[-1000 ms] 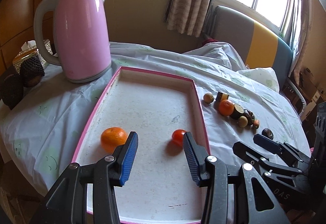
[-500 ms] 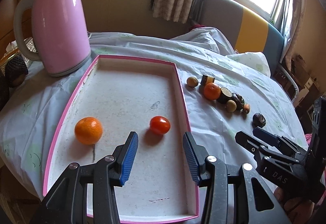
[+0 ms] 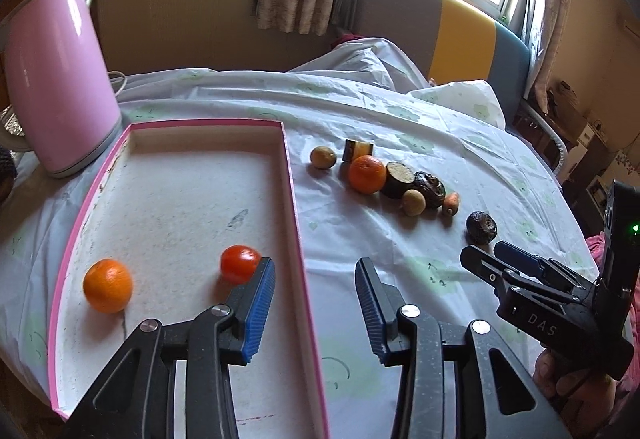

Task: Organize fruits
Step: 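Move the right gripper to the dark round beet and grasp it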

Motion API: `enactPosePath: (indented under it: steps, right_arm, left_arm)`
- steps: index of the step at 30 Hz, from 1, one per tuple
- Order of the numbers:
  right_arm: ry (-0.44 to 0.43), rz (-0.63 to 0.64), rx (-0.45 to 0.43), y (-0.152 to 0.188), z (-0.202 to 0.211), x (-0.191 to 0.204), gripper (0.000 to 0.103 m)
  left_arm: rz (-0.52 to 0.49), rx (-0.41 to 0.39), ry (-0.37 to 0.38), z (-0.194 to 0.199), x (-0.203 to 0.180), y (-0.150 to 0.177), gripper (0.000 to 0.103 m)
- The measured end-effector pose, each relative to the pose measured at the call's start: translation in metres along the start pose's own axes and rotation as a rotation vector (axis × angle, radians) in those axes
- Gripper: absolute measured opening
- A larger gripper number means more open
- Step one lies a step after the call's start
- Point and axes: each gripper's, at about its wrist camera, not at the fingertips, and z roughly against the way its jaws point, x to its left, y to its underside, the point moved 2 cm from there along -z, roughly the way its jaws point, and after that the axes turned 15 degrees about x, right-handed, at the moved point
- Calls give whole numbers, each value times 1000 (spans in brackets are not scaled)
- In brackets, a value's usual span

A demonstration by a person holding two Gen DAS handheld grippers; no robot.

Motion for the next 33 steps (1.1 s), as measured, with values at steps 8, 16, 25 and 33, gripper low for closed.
enactPosePath:
  steps: [8,16,25,33]
  right_arm:
    - [30,-17,-1,-8,-2,-17,58]
    - [71,-38,-8,-23,-6,-39,46]
    - [83,-64,12,-29,-18,-53,48]
    - [126,-28,29,-30,-29,-52,47]
  left_arm:
    - [-20,21,14,-10,-12,-15,42]
    - [-32,38,31,-20,-23,-32,38]
    - [-12,76,52,-33,-24,-47,38]
    - [17,96,94,-41,-18,-71,35]
